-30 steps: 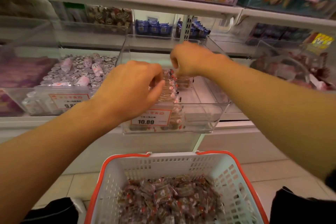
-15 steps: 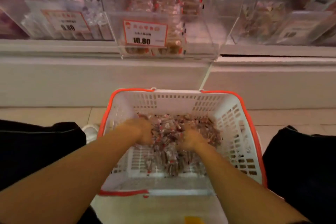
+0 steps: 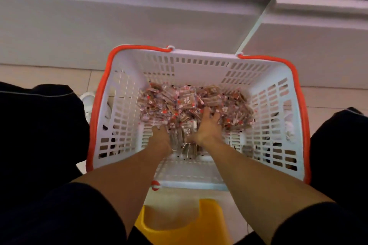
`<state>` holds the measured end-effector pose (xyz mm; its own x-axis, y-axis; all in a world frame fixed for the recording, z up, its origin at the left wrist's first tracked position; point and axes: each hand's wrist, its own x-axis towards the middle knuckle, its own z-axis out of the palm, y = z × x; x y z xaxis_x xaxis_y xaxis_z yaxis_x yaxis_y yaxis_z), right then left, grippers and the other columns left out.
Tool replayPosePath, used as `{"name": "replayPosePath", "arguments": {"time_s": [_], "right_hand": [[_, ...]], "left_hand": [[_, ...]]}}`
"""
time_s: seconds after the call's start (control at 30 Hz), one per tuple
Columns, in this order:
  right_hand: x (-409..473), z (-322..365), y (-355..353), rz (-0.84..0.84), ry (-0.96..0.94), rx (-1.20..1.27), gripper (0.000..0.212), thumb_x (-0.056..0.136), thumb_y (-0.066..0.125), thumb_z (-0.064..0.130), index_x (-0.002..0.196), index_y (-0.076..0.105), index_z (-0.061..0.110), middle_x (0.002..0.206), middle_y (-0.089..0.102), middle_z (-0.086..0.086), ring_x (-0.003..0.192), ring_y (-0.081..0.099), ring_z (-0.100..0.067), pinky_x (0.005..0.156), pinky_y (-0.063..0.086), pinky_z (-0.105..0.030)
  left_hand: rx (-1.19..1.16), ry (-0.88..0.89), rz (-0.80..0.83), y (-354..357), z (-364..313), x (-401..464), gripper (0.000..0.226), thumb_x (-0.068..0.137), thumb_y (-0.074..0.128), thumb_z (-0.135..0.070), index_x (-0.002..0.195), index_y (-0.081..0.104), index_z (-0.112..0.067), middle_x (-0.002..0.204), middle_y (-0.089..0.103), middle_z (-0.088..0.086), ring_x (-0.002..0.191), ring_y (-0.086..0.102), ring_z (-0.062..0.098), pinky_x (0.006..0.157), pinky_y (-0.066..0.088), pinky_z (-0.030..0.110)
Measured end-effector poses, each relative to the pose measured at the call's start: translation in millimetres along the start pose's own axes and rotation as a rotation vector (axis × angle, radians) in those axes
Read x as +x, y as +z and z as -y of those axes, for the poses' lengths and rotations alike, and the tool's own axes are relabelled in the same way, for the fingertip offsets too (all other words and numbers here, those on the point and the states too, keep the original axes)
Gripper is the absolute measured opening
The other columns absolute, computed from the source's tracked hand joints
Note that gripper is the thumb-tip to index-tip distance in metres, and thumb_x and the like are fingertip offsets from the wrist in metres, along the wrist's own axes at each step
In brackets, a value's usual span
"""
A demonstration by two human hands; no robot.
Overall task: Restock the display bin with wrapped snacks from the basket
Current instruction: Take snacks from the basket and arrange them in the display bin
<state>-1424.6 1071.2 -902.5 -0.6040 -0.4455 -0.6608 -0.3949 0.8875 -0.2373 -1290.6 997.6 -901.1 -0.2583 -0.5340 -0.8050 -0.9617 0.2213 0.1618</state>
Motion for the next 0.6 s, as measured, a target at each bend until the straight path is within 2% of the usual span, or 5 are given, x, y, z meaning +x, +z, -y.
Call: {"name": "replayPosePath", "arguments": {"time_s": [0.13, 0.23, 0.37, 0.53, 0.6], "right_hand": [[7, -6, -11, -0.059, -0.065, 0.034, 0.109, 0.062, 0.092, 0.041, 0.146, 0.025, 0.029, 0.161, 0.007, -0.011, 0.121, 0.055, -0.044, 0.089, 0.054, -0.045], [10, -11, -14, 0.009, -0.106, 0.025, 0.121, 0.058, 0.091, 0.052, 0.152, 0.017, 0.033, 0.158, 0.011, -0.008, 0.127, 0.051, -0.044, 0.098, 0.049, -0.048], [9, -6, -19, 0.05, -0.076, 0.055, 0.118, 0.062, 0.088, 0.055, 0.154, 0.017, 0.033, 0.158, 0.012, -0.009, 0.127, 0.051, -0.043, 0.102, 0.049, -0.048], [2, -1, -21, 0.004, -0.11, 0.096, 0.081, 0.071, 0.086, 0.04, 0.138, 0.043, 0.028, 0.14, 0.044, -0.012, 0.113, 0.06, -0.035, 0.096, 0.053, -0.043], [0, -1, -20, 0.013, -0.137, 0.161, 0.068, 0.072, 0.087, 0.035, 0.129, 0.05, 0.025, 0.118, 0.06, -0.007, 0.098, 0.062, -0.027, 0.08, 0.054, -0.036]], "left_hand": [[-0.388, -0.05, 0.041, -2, 0, 14, 0.063, 0.077, 0.076, -0.009, 0.131, 0.046, 0.003, 0.123, 0.06, 0.022, 0.11, 0.062, 0.035, 0.092, 0.053, 0.038], [-0.612, -0.053, 0.08, 4, -1, 14, 0.047, 0.081, 0.071, -0.003, 0.124, 0.055, 0.002, 0.115, 0.064, 0.021, 0.102, 0.066, 0.036, 0.084, 0.057, 0.045], [-0.992, -0.177, 0.254, 6, -2, 14, 0.01, 0.09, 0.062, -0.001, 0.097, 0.061, -0.008, 0.081, 0.062, 0.009, 0.06, 0.053, 0.013, 0.049, 0.043, 0.023], [-1.191, -0.173, 0.463, -5, -9, 5, 0.01, 0.097, 0.059, -0.016, 0.089, 0.062, -0.011, 0.071, 0.06, 0.003, 0.058, 0.046, 0.009, 0.052, 0.038, 0.02], [-1.184, -0.189, 0.499, -1, -12, 4, 0.011, 0.097, 0.059, -0.017, 0.09, 0.061, -0.009, 0.076, 0.061, 0.004, 0.063, 0.048, 0.01, 0.057, 0.042, 0.021]]}}
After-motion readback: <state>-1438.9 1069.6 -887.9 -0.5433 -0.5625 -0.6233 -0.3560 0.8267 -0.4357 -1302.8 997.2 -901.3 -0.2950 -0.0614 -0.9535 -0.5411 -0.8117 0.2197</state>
